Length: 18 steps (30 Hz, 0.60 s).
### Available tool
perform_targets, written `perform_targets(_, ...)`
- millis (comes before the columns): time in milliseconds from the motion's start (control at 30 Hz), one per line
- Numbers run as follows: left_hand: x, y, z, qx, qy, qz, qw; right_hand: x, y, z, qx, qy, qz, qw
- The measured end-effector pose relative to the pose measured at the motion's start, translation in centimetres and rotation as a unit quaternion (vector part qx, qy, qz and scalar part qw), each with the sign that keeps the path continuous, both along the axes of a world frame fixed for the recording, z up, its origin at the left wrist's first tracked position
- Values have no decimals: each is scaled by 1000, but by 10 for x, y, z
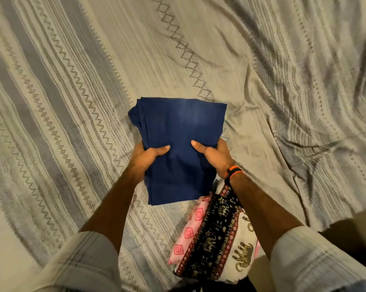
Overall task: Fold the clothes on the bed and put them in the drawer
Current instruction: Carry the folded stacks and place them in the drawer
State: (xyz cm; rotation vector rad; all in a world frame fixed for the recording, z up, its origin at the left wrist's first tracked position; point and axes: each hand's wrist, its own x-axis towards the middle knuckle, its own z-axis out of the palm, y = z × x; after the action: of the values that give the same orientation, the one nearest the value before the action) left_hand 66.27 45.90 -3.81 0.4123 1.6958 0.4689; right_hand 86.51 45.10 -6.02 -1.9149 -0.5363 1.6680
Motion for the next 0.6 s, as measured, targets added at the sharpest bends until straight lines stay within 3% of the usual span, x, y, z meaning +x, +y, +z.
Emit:
perform_targets(267, -23, -18, 99, 76, -28, 27, 996, -13, -12, 92, 86, 26, 45, 995)
perform_targets(600, 7, -112, 179, 117, -73, -29, 990, 15, -128, 187, 168, -5, -16, 986)
